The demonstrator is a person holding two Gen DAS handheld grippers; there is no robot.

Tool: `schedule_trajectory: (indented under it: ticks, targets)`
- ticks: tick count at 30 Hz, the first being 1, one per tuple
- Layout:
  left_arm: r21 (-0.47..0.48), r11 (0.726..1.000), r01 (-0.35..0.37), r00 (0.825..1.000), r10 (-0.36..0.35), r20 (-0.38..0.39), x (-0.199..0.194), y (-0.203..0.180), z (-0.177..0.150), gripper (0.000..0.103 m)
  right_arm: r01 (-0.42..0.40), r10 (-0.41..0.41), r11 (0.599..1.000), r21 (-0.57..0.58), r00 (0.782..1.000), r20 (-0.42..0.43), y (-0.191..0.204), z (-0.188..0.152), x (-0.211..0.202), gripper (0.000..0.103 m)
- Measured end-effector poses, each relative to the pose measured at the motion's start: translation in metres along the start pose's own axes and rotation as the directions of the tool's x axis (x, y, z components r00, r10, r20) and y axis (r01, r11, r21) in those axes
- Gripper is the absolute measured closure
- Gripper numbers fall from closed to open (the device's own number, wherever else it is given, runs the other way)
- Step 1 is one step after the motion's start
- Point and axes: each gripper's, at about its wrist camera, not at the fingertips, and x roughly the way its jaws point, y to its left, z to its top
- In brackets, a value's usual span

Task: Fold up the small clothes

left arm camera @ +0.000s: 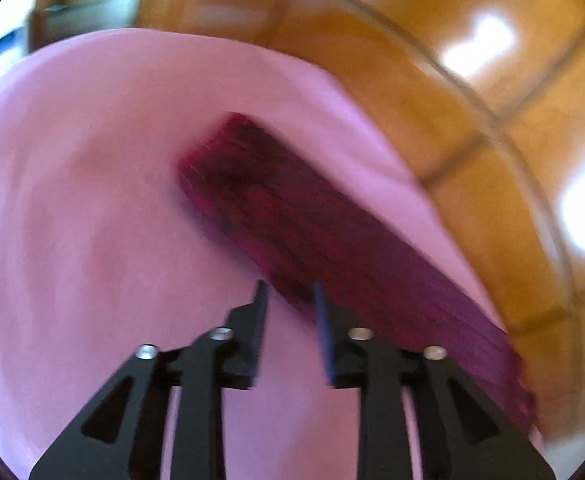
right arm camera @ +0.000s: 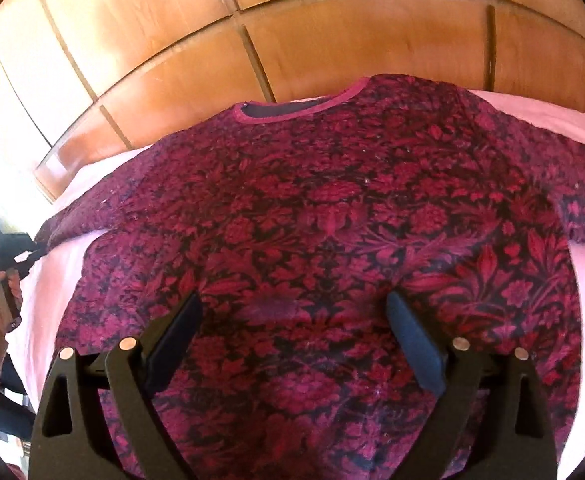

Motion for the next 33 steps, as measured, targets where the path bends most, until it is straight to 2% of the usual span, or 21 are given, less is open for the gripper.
schedule_trajectory:
  ticks: [3,4,6,10,11,13,14,16,17,18,19,21,22,23,24,26,28,30,31,32,33]
  targets:
    - [0.149,0.983,0.111,0.994,-0.110,-0.021,-0.032,-0.029,-0.038,0.049,-0.010,0.006,0.998,0.061,0.998,0.059,-0.019,-0.003,-0.035,0.011]
    - [0.189,0.967,0.168,0.985,-0.160,-0.060,-0.039,-0.039,-0.054,0.049,-0.007,0.001,0.997,0.083,0.997,0.073,-0.027,-0.006,-0.046,0.011]
    - [0.255,0.926,0.279,0.957,-0.246,-0.155,-0.055,-0.054,-0.096,0.049,0.024,-0.036,0.991,0.131,0.995,0.093,-0.048,-0.019,-0.072,0.011]
    - [0.326,0.843,0.429,0.887,-0.323,-0.331,-0.078,-0.072,-0.175,0.048,0.052,-0.061,0.985,0.163,0.997,0.052,-0.073,-0.057,-0.101,0.013]
    - [0.328,0.835,0.441,0.877,-0.324,-0.354,-0.082,-0.072,-0.187,0.048,0.061,-0.068,0.984,0.165,0.997,0.035,-0.077,-0.068,-0.106,0.015]
    - [0.314,0.817,0.484,0.844,-0.342,-0.412,-0.094,-0.068,-0.220,0.049,0.033,-0.033,0.984,0.175,0.999,-0.004,-0.081,-0.093,-0.117,0.022]
    - [0.311,0.812,0.494,0.835,-0.342,-0.432,-0.097,-0.066,-0.227,0.049,0.019,-0.016,0.984,0.176,1.000,-0.019,-0.082,-0.105,-0.122,0.026]
    - [0.313,0.816,0.485,0.832,-0.320,-0.453,-0.101,-0.062,-0.249,0.049,-0.003,0.016,0.981,0.194,0.998,-0.066,-0.082,-0.126,-0.128,0.035]
    - [0.305,0.818,0.487,0.825,-0.317,-0.467,-0.103,-0.057,-0.259,0.049,-0.009,0.026,0.981,0.193,0.996,-0.086,-0.079,-0.136,-0.131,0.039]
    - [0.296,0.822,0.486,0.821,-0.313,-0.478,-0.104,-0.055,-0.263,0.053,-0.005,0.022,0.984,0.179,0.995,-0.095,-0.075,-0.146,-0.136,0.045]
    - [0.291,0.823,0.488,0.814,-0.310,-0.491,-0.104,-0.053,-0.272,0.068,-0.011,0.030,0.984,0.178,0.994,-0.106,-0.072,-0.154,-0.139,0.048]
    - [0.303,0.827,0.475,0.822,-0.293,-0.488,-0.099,-0.054,-0.280,0.084,-0.014,0.037,0.986,0.163,0.990,-0.139,-0.067,-0.166,-0.139,0.063]
    - [0.300,0.826,0.476,0.824,-0.300,-0.482,-0.102,-0.052,-0.281,0.088,0.000,0.021,0.989,0.145,0.989,-0.144,-0.066,-0.169,-0.140,0.069]
    - [0.292,0.826,0.482,0.822,-0.311,-0.476,-0.105,-0.053,-0.280,0.089,0.006,0.015,0.991,0.137,0.989,-0.149,-0.065,-0.169,-0.142,0.079]
    - [0.295,0.826,0.480,0.826,-0.313,-0.468,-0.109,-0.055,-0.279,0.090,0.001,0.019,0.990,0.141,0.990,-0.143,-0.065,-0.166,-0.148,0.083]
    - [0.292,0.821,0.491,0.827,-0.333,-0.453,-0.116,-0.054,-0.267,0.090,0.008,0.003,0.994,0.106,0.994,-0.106,-0.061,-0.159,-0.166,0.085]
    - [0.314,0.819,0.480,0.834,-0.316,-0.453,-0.121,-0.054,-0.268,0.090,0.012,-0.006,0.998,0.069,0.996,-0.089,-0.060,-0.157,-0.184,0.086]
    - [0.367,0.822,0.435,0.852,-0.245,-0.463,-0.107,-0.058,-0.278,0.090,0.049,-0.043,0.998,0.042,0.991,-0.130,-0.064,-0.162,-0.177,0.086]
    - [0.385,0.823,0.417,0.854,-0.211,-0.475,-0.101,-0.058,-0.283,0.090,0.068,-0.061,0.997,0.036,0.985,-0.161,-0.067,-0.167,-0.168,0.086]
    - [0.392,0.825,0.406,0.859,-0.199,-0.472,-0.097,-0.058,-0.285,0.090,0.091,-0.082,0.995,0.036,0.978,-0.192,-0.072,-0.173,-0.157,0.086]
    - [0.382,0.830,0.407,0.856,-0.200,-0.477,-0.098,-0.057,-0.284,0.088,0.095,-0.085,0.995,0.041,0.976,-0.202,-0.074,-0.175,-0.151,0.086]
